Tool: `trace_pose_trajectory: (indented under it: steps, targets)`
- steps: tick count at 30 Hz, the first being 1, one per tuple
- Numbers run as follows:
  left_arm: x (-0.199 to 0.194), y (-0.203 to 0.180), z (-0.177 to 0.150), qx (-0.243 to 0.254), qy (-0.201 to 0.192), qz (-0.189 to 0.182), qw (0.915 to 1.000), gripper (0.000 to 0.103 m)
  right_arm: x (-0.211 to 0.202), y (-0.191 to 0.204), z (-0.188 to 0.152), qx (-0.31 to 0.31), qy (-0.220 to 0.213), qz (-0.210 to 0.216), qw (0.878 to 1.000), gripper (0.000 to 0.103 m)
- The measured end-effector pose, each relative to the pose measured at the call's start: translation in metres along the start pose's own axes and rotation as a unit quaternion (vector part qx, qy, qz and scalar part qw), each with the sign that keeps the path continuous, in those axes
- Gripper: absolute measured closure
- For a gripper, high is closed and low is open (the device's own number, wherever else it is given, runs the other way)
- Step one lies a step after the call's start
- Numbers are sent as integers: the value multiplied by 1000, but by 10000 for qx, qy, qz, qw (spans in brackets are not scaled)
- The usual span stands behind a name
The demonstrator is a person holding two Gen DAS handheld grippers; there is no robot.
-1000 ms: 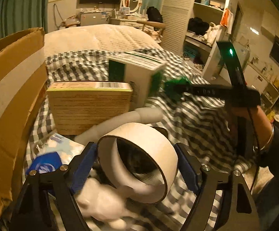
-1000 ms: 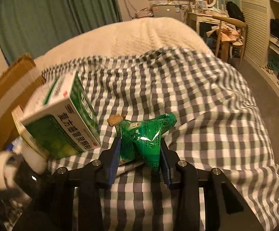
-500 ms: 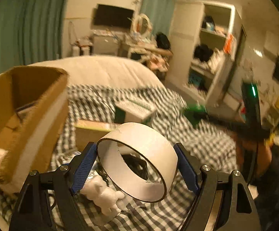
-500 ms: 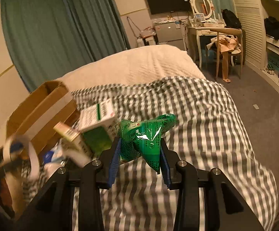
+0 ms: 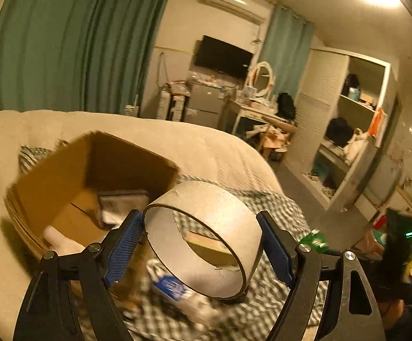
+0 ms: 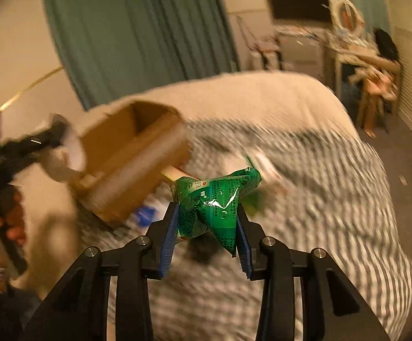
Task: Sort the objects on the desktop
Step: 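Carry the bag and tape roll over the box and open both tools, then grasp the black cylinder with the right tool while the left grasps the white figurine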
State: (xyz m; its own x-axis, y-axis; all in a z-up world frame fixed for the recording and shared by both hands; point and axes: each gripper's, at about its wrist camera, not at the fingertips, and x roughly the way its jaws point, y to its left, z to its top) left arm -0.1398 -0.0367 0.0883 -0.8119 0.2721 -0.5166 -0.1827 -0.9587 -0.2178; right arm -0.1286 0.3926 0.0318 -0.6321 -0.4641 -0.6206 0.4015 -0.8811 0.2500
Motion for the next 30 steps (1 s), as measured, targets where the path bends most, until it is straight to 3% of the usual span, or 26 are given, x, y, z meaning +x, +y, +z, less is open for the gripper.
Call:
trace_pose_trajectory:
  steps: [3,6,10,13,14,16,18,23,30]
  targets:
    - [9,31,8,43,-28,442,9990,20,16,51,39,-224,-182,437,9986,66]
    - [19,69,-5,-312,-42,688,9971,20,46,95,68,-355,-218,794,9960,66]
    - [34,96,-13,-513,65,879,9948,20,102,139,97,-552,-176,846,9947,66]
    - [39,104,-15,-528,4,787,9955,19,134,151,111,-442,-126,843,9954,63]
    - [42,105,-16,-506,24,740,9960,16,139,152,113,-353,-134,812,9960,48]
    - [44,107,-17,-538,28,829,9951,4,146,149,118,-80,-142,797,9967,30]
    - [40,106,-14,-707,-83,996,9925,0,133,141,116,86,-304,763,9966,30]
    - [12,94,-17,-961,-265,906,9909,0,83,104,96,203,-422,420,9980,30]
    - [-13,16,-46,-199,25,1013,9947,0,-6,30,32,63,-592,-454,9972,30]
